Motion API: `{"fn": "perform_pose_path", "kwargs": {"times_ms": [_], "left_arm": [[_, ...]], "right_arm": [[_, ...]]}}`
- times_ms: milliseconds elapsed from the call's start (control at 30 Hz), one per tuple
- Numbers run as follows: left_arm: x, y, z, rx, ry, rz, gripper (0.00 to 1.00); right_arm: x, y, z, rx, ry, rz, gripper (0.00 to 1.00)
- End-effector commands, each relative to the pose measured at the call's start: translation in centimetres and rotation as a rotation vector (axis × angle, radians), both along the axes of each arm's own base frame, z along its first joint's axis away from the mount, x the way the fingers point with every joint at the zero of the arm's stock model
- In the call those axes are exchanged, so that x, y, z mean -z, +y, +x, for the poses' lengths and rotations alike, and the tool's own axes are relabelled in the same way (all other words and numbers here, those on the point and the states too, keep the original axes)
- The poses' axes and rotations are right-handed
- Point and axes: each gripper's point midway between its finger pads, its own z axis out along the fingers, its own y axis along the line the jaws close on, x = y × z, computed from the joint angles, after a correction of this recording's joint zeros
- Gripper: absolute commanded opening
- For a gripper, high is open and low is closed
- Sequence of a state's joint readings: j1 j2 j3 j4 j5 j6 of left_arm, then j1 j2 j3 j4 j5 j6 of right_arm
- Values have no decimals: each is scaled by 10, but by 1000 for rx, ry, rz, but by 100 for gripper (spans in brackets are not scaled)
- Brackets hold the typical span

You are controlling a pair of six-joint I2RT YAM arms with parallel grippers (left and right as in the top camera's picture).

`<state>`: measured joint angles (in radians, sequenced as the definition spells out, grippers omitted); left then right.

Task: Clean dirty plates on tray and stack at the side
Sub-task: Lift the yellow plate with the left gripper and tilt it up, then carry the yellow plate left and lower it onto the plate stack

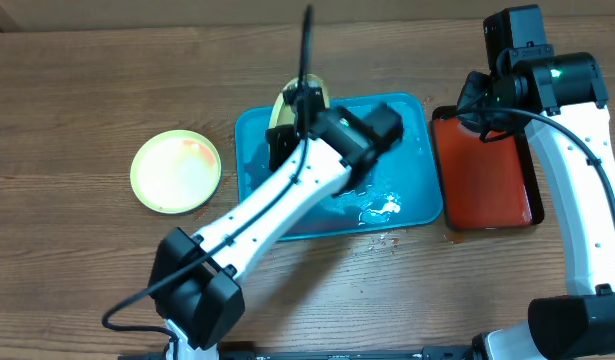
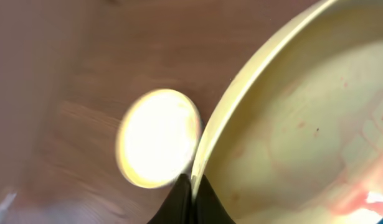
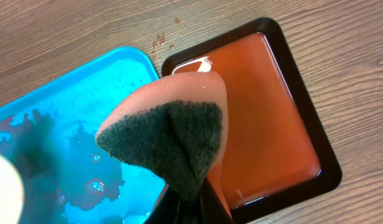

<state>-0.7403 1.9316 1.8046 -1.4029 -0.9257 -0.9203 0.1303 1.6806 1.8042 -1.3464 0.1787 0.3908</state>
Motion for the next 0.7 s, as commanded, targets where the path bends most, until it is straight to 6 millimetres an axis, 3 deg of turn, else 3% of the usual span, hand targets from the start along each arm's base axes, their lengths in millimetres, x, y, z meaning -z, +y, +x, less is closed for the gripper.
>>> {"fn": "perform_pose_path", "kwargs": {"times_ms": [0, 100, 200, 400, 667], "left_arm": [[23, -15, 2, 182, 241, -115, 5], [37, -20, 13, 252, 325, -262, 4], [44, -10, 19, 233, 365, -365, 5], [51, 41, 33, 98, 386, -514, 4], [65, 112, 26, -50, 459, -675, 5]], "right_arm": [[1, -3, 0, 1, 0, 1, 4], [1, -3, 0, 1, 3, 1, 4], [1, -2, -1, 0, 4, 1, 4], [1, -2, -1, -1, 5, 4, 4], [1, -2, -1, -1, 7, 4, 4]]}}
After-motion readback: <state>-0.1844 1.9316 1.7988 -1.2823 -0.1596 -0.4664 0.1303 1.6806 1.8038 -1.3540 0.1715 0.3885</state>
